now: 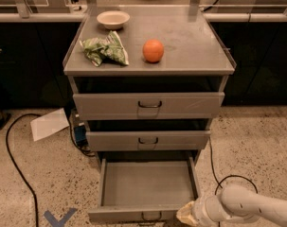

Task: Close bottom drawer

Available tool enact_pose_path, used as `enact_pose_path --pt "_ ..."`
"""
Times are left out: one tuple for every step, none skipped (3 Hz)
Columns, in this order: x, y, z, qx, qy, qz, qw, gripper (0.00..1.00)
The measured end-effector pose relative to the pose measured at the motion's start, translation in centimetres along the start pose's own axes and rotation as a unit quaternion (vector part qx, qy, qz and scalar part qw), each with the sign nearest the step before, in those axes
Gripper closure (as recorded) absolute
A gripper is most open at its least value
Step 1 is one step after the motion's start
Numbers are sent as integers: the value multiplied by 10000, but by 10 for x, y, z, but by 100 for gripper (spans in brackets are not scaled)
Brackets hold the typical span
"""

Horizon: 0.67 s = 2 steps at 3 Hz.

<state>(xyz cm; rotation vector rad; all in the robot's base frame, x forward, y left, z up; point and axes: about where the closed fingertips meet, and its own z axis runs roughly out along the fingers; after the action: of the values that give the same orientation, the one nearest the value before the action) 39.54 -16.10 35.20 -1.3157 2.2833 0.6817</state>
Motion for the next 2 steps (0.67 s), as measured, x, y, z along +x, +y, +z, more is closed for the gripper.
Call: enact_pose_path --pt "18 -14 45 -260 -488 157 9983 100" --pt "35 -20 93 -573 -917 362 9935 100"
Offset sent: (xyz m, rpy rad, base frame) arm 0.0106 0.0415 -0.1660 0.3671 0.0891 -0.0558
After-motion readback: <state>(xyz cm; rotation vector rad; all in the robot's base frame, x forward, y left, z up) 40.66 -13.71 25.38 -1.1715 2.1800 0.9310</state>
